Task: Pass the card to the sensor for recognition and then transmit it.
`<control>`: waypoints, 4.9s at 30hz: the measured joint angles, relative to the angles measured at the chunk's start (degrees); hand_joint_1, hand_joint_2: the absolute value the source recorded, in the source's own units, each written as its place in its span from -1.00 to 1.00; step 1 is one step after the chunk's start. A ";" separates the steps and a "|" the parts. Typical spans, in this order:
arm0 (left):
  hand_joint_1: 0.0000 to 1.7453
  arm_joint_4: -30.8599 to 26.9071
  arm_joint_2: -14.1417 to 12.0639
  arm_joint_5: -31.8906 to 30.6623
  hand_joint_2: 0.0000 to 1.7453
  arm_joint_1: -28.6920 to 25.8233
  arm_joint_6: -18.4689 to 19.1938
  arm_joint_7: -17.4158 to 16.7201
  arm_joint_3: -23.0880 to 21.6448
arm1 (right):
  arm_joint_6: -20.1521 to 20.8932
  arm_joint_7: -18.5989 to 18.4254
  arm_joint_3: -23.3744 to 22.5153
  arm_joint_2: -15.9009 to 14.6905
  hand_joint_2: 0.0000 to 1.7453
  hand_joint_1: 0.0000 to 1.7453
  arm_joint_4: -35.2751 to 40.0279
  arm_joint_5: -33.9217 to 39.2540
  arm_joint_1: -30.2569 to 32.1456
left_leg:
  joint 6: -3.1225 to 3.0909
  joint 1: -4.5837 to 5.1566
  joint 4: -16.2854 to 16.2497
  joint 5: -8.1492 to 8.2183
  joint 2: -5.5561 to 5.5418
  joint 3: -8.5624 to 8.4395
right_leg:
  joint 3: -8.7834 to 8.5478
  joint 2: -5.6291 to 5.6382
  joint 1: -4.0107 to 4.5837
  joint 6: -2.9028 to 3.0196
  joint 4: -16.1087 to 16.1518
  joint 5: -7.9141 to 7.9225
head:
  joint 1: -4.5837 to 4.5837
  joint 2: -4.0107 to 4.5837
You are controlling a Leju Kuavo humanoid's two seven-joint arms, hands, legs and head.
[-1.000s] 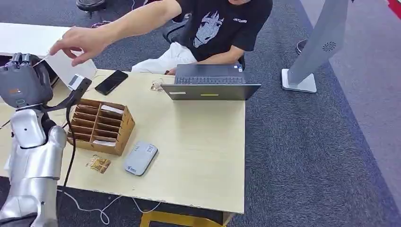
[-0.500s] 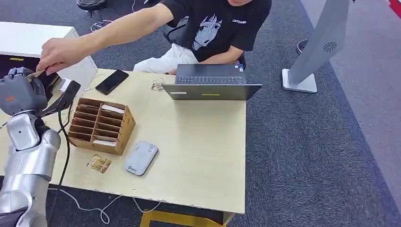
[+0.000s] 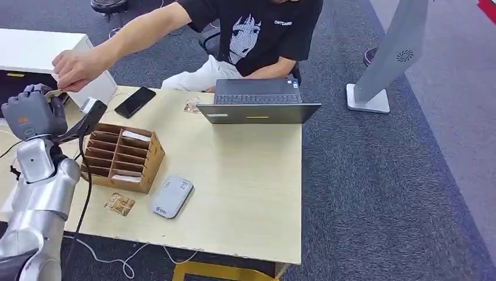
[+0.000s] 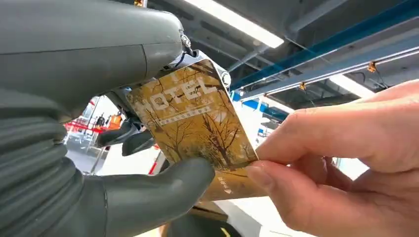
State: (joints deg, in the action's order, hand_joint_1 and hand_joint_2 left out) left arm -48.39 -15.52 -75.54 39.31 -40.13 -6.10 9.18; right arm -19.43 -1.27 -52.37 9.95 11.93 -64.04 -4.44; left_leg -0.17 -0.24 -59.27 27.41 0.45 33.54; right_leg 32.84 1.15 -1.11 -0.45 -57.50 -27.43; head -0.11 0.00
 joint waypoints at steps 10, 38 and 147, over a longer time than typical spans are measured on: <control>1.00 0.37 -0.02 0.48 1.00 0.02 0.02 0.02 0.00 | -0.09 -0.15 0.00 -0.29 1.00 -1.00 0.02 -0.57 0.18 | 0.02 -0.01 0.02 0.07 0.08 0.02 | 0.07 0.09 0.00 0.00 0.00 -0.01 | 0.02 0.00; -1.00 -1.55 0.87 4.74 1.00 2.03 -0.02 3.80 -0.11 | -0.07 -0.31 -0.02 -0.31 1.00 -1.00 0.02 -1.42 0.20 | 0.00 0.00 0.00 0.16 0.16 0.02 | 0.06 0.13 -0.01 -0.01 0.00 -0.02 | 0.04 0.00; -1.00 -44.72 -14.01 1.12 1.00 -25.46 24.19 -0.33 -13.92 | 1.90 0.11 -7.28 -0.29 1.00 -1.00 1.16 -4.57 1.11 | -0.01 0.00 0.01 0.17 -0.24 0.06 | 0.00 -0.27 -0.01 0.01 0.03 -0.10 | 0.02 0.00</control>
State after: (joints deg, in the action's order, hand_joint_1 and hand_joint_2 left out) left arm -93.11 -29.53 -74.42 13.85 -15.93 -6.43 -4.74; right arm -17.53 -1.16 -59.65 9.66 13.09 -68.61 -3.33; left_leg -0.17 -0.24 -59.26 27.58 0.21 33.60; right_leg 32.84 0.88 -1.12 -0.44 -57.47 -27.53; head -0.09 0.00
